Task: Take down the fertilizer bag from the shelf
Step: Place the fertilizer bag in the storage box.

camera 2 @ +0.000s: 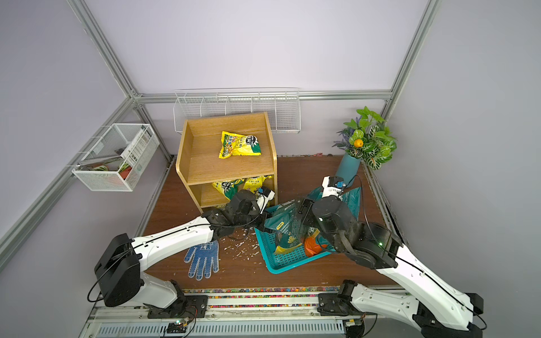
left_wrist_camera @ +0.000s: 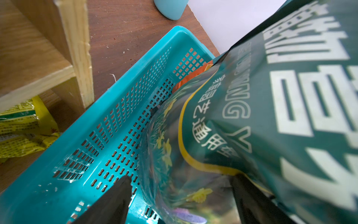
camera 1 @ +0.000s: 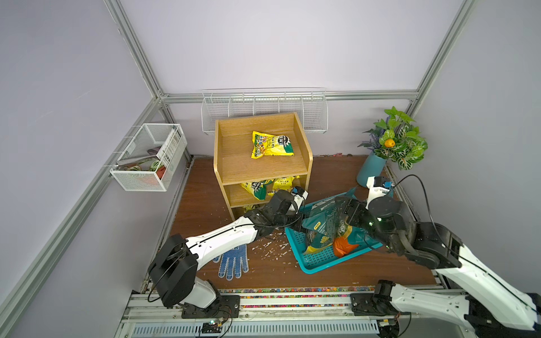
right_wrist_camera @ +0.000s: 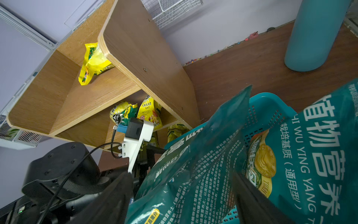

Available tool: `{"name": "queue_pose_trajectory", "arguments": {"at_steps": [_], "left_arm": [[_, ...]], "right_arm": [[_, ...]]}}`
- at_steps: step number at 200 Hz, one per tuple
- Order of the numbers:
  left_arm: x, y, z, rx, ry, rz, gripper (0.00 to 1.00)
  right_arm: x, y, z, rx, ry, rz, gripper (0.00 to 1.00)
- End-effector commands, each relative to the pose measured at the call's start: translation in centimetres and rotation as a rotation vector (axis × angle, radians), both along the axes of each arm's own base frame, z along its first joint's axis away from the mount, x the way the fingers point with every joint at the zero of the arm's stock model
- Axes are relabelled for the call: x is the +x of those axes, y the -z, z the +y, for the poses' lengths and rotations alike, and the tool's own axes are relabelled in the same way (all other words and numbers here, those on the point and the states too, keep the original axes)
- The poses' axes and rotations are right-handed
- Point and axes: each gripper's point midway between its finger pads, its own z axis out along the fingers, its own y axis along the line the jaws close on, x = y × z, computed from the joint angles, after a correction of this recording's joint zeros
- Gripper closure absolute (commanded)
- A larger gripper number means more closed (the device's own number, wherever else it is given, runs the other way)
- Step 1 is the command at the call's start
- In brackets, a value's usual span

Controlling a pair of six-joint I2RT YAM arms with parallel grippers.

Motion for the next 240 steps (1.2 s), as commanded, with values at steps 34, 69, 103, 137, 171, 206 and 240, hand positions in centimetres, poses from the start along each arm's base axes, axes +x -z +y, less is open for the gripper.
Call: {"name": "queue_pose_trajectory", "arguments": {"at_steps": [34,69,103,137,171,206,240], "left_arm": [[0.0,-0.4,-0.1,-0.018,-0.001,-0.013,0.14],[-0.1,-0.2,0.4,-0.017,-0.014,-0.016,0.14],[-0.2,-0.1,1.0,-0.007,-0.026,-0.026,0.14],[-0.3,0.7,2.1,0.038,-0.042,-0.042,0.14],[-0.6,3.8,3.6,0.137,-0.051,-0.023,0.13],[-1.2,5.7,4.8,0.235,-0.055,0.025,0.14],[-0.9,5.2,5.3,0.237,-0.080,0.007,0.14]], "right_arm": [[2.6,0.2,6.6,0.071,-0.121,-0.068,0.15],[3.9,2.7,6.2,-0.029,-0.059,-0.002,0.24],[4.6,5.0,3.1,0.018,0.045,0.017,0.76],[5.3,1.9,0.6,0.061,0.064,-0.120,1.00],[6.4,-2.6,0.2,0.051,-0.056,-0.225,1.00],[6.5,-5.8,0.3,0.041,-0.153,-0.308,1.00],[5.9,-1.9,-2.1,-0.083,-0.093,-0.251,1.00]]}}
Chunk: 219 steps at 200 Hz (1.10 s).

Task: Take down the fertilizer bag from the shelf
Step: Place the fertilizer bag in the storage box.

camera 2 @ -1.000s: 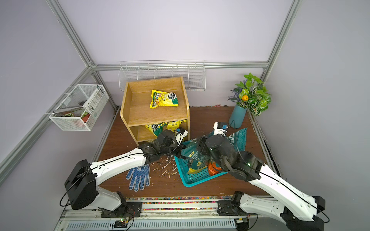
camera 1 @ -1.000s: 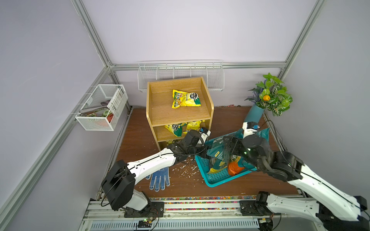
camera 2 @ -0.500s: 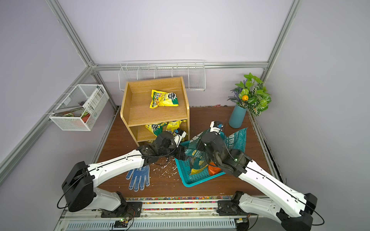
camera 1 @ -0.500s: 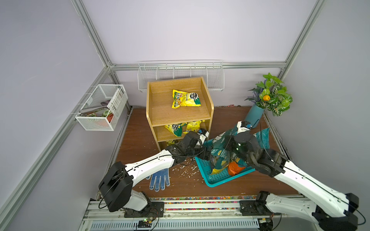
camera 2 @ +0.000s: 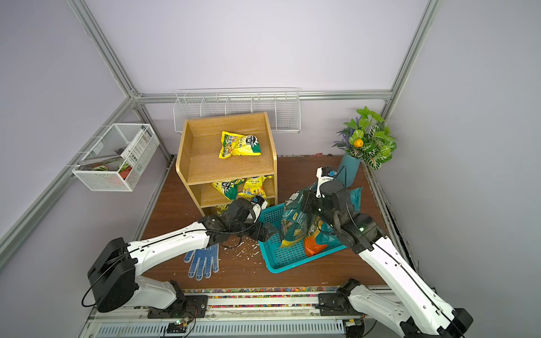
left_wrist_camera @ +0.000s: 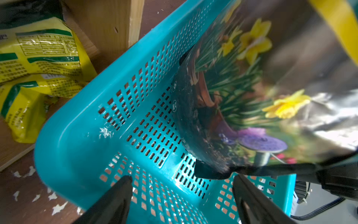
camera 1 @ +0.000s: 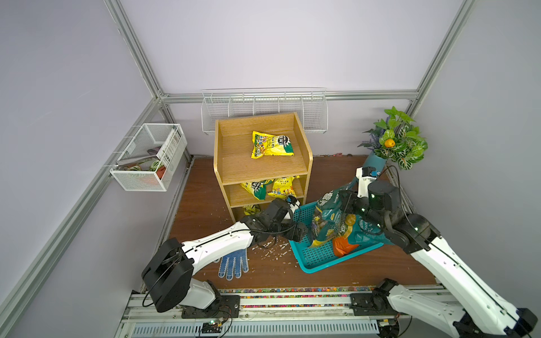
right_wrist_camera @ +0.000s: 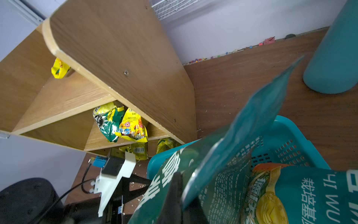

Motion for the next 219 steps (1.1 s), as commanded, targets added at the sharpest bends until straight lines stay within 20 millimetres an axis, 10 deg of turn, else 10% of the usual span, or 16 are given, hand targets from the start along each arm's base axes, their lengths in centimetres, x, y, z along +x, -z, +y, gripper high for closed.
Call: {"name": "queue_pose_trajectory", "arguments": {"at_steps": [1,56,82,95,128,178,219], "left_arm": [[0.0,0.3,1.0,0.048,-0.015,-0.015,0.14],[0.2,-0.2,1.5,0.074,-0.024,-0.027,0.14],[0.4,-1.6,1.7,0.059,-0.038,-0.051,0.14],[0.6,-2.8,1.8,0.052,-0.042,-0.072,0.14],[0.7,-6.9,2.1,0.015,-0.023,-0.162,0.13],[0.6,-12.9,3.0,-0.090,-0.049,-0.270,0.11],[0.7,-13.5,4.3,-0.080,-0.089,-0.315,0.11]], "right_arm": [[-0.1,-4.6,-2.0,0.003,0.038,-0.209,1.00],[-2.3,5.8,-6.6,-0.087,0.178,-0.068,1.00],[-3.4,7.3,-7.4,-0.065,0.206,-0.039,1.00],[-3.7,6.6,-7.7,-0.055,0.211,-0.053,1.00],[-3.6,1.4,-6.3,0.000,0.137,-0.127,0.40],[-1.7,-5.6,-3.5,-0.010,0.032,-0.182,0.31],[0.8,-10.3,1.5,-0.009,-0.106,-0.231,0.30]]}}
